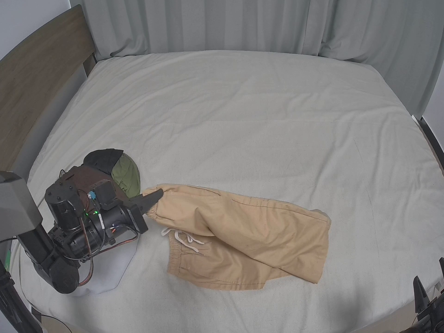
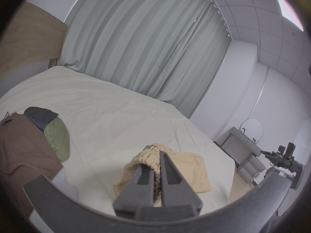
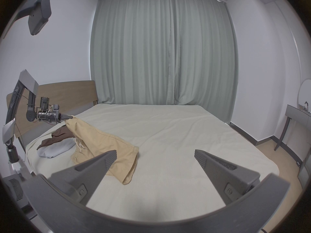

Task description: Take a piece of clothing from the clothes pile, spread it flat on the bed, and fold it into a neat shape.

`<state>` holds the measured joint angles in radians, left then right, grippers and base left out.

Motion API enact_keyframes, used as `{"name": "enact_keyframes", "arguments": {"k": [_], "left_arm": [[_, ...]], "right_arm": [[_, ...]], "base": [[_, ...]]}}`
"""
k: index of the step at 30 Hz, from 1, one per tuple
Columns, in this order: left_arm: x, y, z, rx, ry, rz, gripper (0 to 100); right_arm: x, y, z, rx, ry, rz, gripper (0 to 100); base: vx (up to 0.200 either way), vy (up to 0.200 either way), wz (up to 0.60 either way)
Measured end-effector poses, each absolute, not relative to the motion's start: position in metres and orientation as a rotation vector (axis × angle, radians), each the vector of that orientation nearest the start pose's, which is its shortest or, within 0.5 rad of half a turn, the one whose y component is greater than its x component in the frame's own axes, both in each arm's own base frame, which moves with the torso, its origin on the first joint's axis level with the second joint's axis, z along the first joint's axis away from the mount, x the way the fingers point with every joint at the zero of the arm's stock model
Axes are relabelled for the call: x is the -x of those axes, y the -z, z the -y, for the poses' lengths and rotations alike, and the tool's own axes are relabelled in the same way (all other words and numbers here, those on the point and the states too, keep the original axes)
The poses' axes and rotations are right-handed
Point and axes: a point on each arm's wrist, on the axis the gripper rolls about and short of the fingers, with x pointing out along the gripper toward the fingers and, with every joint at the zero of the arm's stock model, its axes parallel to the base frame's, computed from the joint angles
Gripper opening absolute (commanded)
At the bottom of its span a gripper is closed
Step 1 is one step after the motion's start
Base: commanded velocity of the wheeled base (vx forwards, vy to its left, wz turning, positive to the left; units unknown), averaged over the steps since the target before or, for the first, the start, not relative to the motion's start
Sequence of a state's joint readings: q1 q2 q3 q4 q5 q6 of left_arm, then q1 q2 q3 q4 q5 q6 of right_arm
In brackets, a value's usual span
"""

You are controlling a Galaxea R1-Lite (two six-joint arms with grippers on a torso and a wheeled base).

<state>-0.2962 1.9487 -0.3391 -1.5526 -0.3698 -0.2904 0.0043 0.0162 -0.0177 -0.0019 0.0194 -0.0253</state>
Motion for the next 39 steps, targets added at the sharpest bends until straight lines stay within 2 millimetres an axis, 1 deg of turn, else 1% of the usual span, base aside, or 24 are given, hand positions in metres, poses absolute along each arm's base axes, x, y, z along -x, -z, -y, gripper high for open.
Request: {"name": "enact_keyframes", "arguments": {"k": [5,11,16,29,39], "left_arm": [[-0.267,-0.093,0.073,0.276,0.653,-0.168,0],[-0.271,-0.086,0.064,0.279,0.625,-0.187,0],[-0.278,-0.078,0.056,0.266,0.591,-0.200,0],[-0.285,-0.054,0.055,0.258,0.569,-0.271,0],[-0.286,-0.049,0.055,0.261,0.567,-0.292,0]], "right_arm": [[0.023,-0.081,0.000,0.027,-0.025,0.003,100],[0.023,-0.081,0.000,0.029,-0.027,0.003,100],[0.023,-0.081,0.000,0.029,-0.028,0.003,100],[0.023,-0.081,-0.001,0.031,-0.040,0.003,100],[0.023,-0.081,-0.001,0.047,-0.054,0.007,100]], "base": [[0.000,0.000,0.00],[0.000,0.000,0.00],[0.000,0.000,0.00],[0.000,0.000,0.00],[0.000,0.000,0.00]]}}
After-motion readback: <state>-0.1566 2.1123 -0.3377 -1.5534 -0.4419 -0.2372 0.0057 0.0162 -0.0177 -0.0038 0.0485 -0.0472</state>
